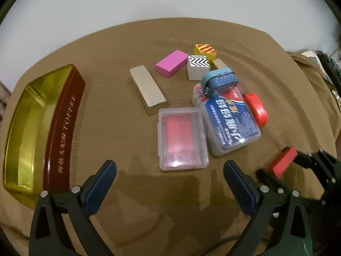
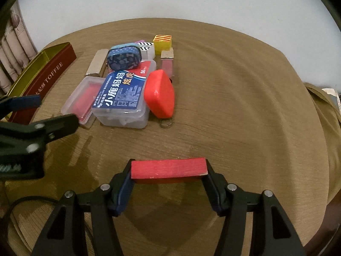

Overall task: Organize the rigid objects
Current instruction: 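Grasp the clear plastic box with the left tool while the right tool holds the red block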

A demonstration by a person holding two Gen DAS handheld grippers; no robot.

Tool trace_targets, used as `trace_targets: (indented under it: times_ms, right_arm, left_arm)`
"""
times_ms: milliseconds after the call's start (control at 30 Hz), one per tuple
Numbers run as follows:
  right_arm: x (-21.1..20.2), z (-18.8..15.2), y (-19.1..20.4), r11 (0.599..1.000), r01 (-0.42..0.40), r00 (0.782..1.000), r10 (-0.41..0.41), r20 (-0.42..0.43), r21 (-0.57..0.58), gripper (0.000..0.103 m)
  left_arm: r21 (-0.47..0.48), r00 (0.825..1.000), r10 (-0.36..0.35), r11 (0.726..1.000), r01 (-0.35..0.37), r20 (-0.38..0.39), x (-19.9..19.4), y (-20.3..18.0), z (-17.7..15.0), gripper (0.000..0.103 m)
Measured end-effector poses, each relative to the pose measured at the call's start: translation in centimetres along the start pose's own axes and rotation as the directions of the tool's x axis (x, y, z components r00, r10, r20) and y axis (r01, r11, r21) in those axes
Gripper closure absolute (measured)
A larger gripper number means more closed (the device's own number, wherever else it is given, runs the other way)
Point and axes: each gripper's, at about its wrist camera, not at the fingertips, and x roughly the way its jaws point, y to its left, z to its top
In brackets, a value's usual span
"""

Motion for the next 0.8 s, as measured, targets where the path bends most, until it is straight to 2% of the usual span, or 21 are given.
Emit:
trace_targets:
  times_ms: [100,267,467,600,700,800]
  right_arm:
    - [-0.1,-0.1,-0.2,1.0,-0.006,1.0,0.006,0.0,0.006,0.042]
    - [0.0,0.1,-0.4,1.0,-0.012,1.0,0.012,0.001,0.013,0.042]
    - [-0.2,-0.1,-0.6,1.0,-0.014,1.0,0.014,0.005,0.016,0.042]
    - [-0.2,-0.2,-0.5,1.0,-0.015,1.0,0.014,0.005,0.018,0.042]
    - [-0.2,-0.1,-0.5,1.0,-0.015,1.0,0.015,0.005,0.017,0.042]
    - [-0.2,-0.1,-0.5,1.0,-0.014,1.0,0.014,0.005,0.018,0.042]
  left_arm:
    - [-0.018,1.0,-0.012,1.0,0.011,-0.024,1.2,0.4,0.7,0.004]
    - [-0.019,1.0,0.011,1.0,-0.011,-0.028,2.2,0.8,1.3,0.009]
    - [-0.046,0.998,-0.038,0.998,0.036,-0.05,4.0,1.3,2.6,0.015]
    - [-0.049,0.999,-0.008,0.999,0.006,-0.037,4.8,1.4,3.2,0.019]
    - [-0.045,1.0,0.0,0.999,-0.001,-0.023,4.2,1.2,3.0,0.028]
    - [-0.05,1.0,0.004,0.999,-0.004,-0.012,4.0,1.4,3.2,0.044]
